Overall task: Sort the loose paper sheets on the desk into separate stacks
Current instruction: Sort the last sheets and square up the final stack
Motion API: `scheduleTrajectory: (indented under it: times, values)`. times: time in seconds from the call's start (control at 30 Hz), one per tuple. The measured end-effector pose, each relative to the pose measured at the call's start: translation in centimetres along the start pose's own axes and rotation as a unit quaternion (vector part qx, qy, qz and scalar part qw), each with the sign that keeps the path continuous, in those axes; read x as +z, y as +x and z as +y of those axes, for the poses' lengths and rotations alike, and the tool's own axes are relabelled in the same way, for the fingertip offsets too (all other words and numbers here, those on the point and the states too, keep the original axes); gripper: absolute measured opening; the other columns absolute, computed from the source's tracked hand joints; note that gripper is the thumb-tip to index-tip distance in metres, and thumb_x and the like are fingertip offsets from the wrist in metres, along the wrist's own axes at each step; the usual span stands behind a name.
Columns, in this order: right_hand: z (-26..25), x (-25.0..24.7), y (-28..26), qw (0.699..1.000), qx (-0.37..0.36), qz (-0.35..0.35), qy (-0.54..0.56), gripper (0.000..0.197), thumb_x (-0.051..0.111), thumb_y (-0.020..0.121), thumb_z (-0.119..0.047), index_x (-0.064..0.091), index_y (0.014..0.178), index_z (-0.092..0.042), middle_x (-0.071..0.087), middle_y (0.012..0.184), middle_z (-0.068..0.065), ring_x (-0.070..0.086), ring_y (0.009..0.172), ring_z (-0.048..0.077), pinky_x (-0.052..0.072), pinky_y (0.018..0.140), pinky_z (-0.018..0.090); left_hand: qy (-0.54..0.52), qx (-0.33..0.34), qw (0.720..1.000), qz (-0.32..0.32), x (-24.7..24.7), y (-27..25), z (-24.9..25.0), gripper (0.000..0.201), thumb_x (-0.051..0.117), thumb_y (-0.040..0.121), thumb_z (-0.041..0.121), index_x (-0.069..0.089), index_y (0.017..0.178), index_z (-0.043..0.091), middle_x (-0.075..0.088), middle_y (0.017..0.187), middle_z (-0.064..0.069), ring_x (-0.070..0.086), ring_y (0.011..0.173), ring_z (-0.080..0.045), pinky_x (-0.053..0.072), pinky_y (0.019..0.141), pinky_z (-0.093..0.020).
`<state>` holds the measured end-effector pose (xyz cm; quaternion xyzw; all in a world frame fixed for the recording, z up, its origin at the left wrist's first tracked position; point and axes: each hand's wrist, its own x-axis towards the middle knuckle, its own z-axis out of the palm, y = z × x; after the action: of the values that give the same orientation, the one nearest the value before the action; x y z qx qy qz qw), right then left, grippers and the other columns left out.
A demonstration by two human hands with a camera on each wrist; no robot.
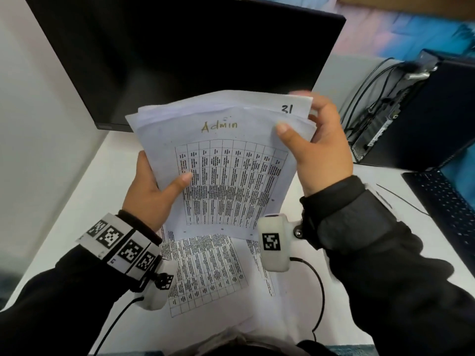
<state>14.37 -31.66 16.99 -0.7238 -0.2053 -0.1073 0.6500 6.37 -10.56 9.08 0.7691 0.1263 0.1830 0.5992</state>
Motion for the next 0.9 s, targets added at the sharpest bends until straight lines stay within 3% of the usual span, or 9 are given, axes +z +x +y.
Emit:
scheduleTrajectory:
  times: [0.1, 0.13, 0.23, 0.33, 0.43, 0.6, 0.7, 0.8, 0.9]
  values:
    - [-0.4, -0.1, 0.0, 0.989, -0.114, -0.041, -0.090, 0.067, 0.058, 0.085, 0.003, 0.028, 0.141, -0.020, 0.033, 0.141, -0.018, 0.041, 0.130, 0.008, 0.036, 0.109, 0.029, 0.008, -0.011, 1.000, -0.023, -0.3, 0.3, -1.2, 0.072, 0.070, 0.074, 0.045, 0.032, 0.134, 0.030, 0.055, 0.129, 0.010, 0.054, 0.118, -0.011, 0.043, 0.102, -0.046]
    - [-0.5, -0.1, -0.1, 0.980, -0.133, -0.056, -0.138, 0.067, 0.058, 0.086, 0.000, 0.027, 0.142, -0.022, 0.033, 0.142, -0.016, 0.039, 0.128, 0.004, 0.032, 0.110, 0.022, 0.017, -0.014, 0.999, -0.027, -0.4, 0.4, -1.6, 0.073, 0.070, 0.077, 0.040, 0.031, 0.137, 0.025, 0.055, 0.128, 0.009, 0.053, 0.118, -0.011, 0.043, 0.102, -0.045]
    - [-0.1, 0.1, 0.2, 0.950, -0.142, -0.056, -0.272, 0.045, 0.058, 0.089, -0.015, 0.049, 0.133, -0.025, 0.052, 0.121, 0.006, 0.044, 0.099, 0.000, 0.029, 0.085, -0.006, 0.031, -0.024, 0.999, -0.031, -0.6, 0.6, -2.6, 0.071, 0.068, 0.075, 0.043, 0.036, 0.136, 0.022, 0.058, 0.124, 0.009, 0.056, 0.114, -0.009, 0.044, 0.098, -0.037]
    - [0.7, 0.3, 0.4, 0.946, -0.134, -0.013, -0.294, 0.038, 0.060, 0.088, -0.019, 0.056, 0.126, -0.021, 0.053, 0.112, 0.006, 0.042, 0.091, -0.004, 0.028, 0.079, -0.008, 0.044, -0.035, 0.997, -0.044, -0.5, 0.7, -3.2, 0.060, 0.065, 0.080, 0.035, 0.042, 0.133, 0.019, 0.059, 0.119, 0.010, 0.054, 0.108, 0.002, 0.043, 0.091, -0.021]
    - [1.0, 0.4, 0.2, 0.957, -0.123, 0.022, -0.262, 0.035, 0.062, 0.086, -0.015, 0.058, 0.121, -0.021, 0.053, 0.111, -0.004, 0.043, 0.096, -0.018, 0.028, 0.087, -0.005, 0.067, -0.041, 0.996, -0.052, -0.3, 0.7, -3.3, 0.042, 0.057, 0.088, 0.023, 0.048, 0.129, 0.017, 0.058, 0.113, 0.013, 0.055, 0.101, -0.002, 0.036, 0.077, -0.002]
    - [2.2, 0.6, -0.4, 0.997, -0.033, 0.057, -0.048, 0.051, 0.066, 0.083, -0.008, 0.043, 0.126, -0.022, 0.052, 0.121, -0.010, 0.053, 0.114, 0.003, 0.043, 0.100, 0.023, 0.073, -0.032, 0.997, -0.025, -0.3, 0.7, -3.6, 0.033, 0.052, 0.093, 0.018, 0.053, 0.126, 0.016, 0.057, 0.110, 0.013, 0.051, 0.098, -0.002, 0.029, 0.064, 0.012]
    - [4.6, 1.0, -2.0, 0.996, 0.084, 0.039, 0.005, 0.037, 0.064, 0.085, -0.010, 0.046, 0.115, -0.020, 0.058, 0.107, -0.006, 0.060, 0.095, 0.004, 0.048, 0.083, 0.017, 0.015, -0.033, 0.999, -0.004, -0.6, 0.7, -3.9, 0.029, 0.050, 0.094, 0.016, 0.052, 0.120, 0.027, 0.060, 0.104, 0.018, 0.056, 0.089, 0.014, 0.036, 0.070, 0.007]
    - [7.4, 1.8, -4.7, 0.979, 0.197, -0.020, -0.052, 0.031, 0.056, 0.091, -0.019, 0.049, 0.122, -0.017, 0.061, 0.114, -0.009, 0.057, 0.105, 0.004, 0.045, 0.093, 0.023, -0.021, -0.025, 0.999, 0.005, -0.5, 0.7, -3.9, 0.029, 0.051, 0.094, 0.016, 0.050, 0.118, 0.032, 0.060, 0.105, 0.021, 0.056, 0.088, 0.021, 0.043, 0.075, -0.001]
    - [8.2, 2.4, -6.0, 0.976, 0.209, 0.005, -0.061, 0.026, 0.046, 0.096, -0.016, 0.046, 0.121, -0.024, 0.059, 0.112, -0.016, 0.054, 0.105, -0.005, 0.040, 0.093, 0.018, -0.050, -0.012, 0.999, 0.006, -0.3, 0.6, -3.3, 0.030, 0.050, 0.094, 0.015, 0.047, 0.113, 0.038, 0.061, 0.106, 0.023, 0.058, 0.093, 0.015, 0.046, 0.080, -0.009]
